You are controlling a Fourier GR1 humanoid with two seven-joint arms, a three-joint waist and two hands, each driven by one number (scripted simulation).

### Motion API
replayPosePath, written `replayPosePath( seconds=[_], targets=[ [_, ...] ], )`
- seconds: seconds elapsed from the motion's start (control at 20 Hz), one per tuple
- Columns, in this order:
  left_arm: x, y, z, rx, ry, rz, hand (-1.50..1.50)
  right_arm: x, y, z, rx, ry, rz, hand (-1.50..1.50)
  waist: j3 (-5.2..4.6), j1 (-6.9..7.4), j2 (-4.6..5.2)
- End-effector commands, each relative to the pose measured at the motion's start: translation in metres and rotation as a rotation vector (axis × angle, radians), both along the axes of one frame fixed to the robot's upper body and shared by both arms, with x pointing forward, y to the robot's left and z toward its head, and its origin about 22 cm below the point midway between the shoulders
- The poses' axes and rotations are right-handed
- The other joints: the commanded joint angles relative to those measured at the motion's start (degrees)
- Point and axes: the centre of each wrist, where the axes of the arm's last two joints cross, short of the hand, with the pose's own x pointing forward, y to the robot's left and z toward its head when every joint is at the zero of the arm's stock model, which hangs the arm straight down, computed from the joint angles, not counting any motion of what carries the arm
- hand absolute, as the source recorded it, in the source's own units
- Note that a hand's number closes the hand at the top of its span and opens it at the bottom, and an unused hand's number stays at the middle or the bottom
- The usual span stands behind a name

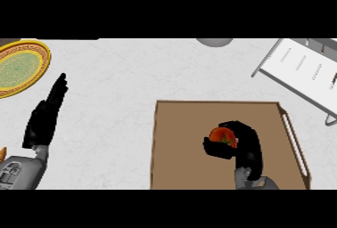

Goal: Pick the tomato from the tray and place it in the tiered basket

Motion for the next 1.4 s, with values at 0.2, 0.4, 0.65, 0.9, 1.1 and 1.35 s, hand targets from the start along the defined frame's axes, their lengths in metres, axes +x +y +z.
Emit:
replayPosePath(
  seconds=[0.2,0.4,0.65,0.9,1.1,1.35],
  targets=[
    [0.001,0.008,-0.001,0.004,0.009,-0.004,0.0,0.027,0.022,0.027,0.051,0.026,-0.097,1.5,0.44,0.44,0.45],
    [0.005,-0.017,0.007,0.002,-0.028,-0.083,0.0,0.099,0.005,0.041,-0.268,0.047,0.022,1.5,0.21,5.29,2.05],
    [0.014,-0.026,0.011,-0.008,-0.029,-0.096,0.0,0.158,0.014,0.098,-0.399,-0.061,-0.001,1.5,0.29,5.84,2.17],
    [0.011,-0.029,0.012,-0.009,-0.035,-0.092,0.0,0.188,0.016,0.134,-0.544,-0.314,-0.145,1.5,0.35,5.26,1.72],
    [0.002,-0.017,0.003,0.0,-0.024,-0.064,0.0,0.201,0.022,0.173,-0.644,-0.429,-0.238,1.5,0.33,4.31,1.18],
    [0.01,-0.013,0.013,0.013,-0.025,-0.051,0.0,0.217,0.018,0.217,-0.76,-0.442,-0.294,1.5,0.38,3.19,1.16]
  ],
)
